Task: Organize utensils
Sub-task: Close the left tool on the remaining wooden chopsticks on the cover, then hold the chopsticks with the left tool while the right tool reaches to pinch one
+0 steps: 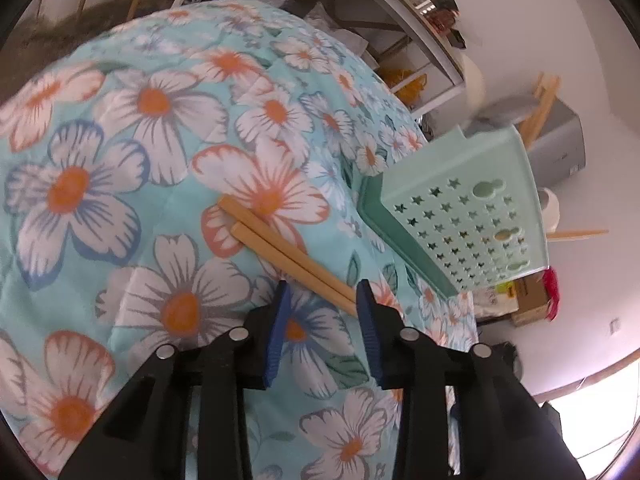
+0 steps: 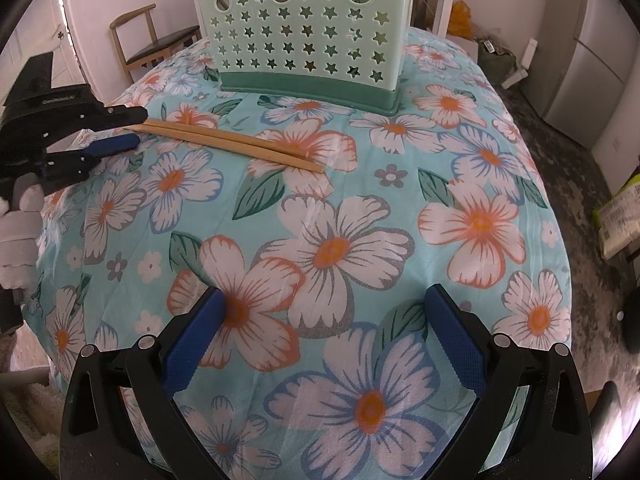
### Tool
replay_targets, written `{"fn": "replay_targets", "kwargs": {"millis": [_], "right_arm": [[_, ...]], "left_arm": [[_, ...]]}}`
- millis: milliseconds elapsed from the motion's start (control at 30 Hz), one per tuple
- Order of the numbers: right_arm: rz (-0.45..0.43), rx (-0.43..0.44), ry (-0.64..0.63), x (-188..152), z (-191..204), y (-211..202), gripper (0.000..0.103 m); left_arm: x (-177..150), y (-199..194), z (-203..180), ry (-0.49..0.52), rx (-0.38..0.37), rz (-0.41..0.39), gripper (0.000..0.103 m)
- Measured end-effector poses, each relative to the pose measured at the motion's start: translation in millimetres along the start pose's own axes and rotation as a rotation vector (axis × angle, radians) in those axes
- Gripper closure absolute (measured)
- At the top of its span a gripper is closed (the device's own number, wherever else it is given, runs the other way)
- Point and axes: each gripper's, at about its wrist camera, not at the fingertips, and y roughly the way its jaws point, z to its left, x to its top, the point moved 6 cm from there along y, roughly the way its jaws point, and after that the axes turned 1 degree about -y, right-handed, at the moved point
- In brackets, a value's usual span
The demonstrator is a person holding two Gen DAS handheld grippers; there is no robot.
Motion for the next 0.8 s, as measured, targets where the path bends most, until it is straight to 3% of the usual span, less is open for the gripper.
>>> {"fn": "replay_targets", "kwargs": {"millis": [200, 433, 800], "right_arm": [[0.0, 0.0, -0.002, 1, 0, 0, 0.008], [0.0, 0.001, -0.002, 0, 0, 0, 0.008], [-0.002, 0.002, -0.001, 0, -1, 0, 0.008]], "left_arm": [[5, 1, 9, -0.072, -0.052, -0.006, 0.074], [10, 3, 21, -0.145, -0.067, -0.01, 0.084], [1, -10, 24, -0.162, -0.069, -0.006, 0.087]]}}
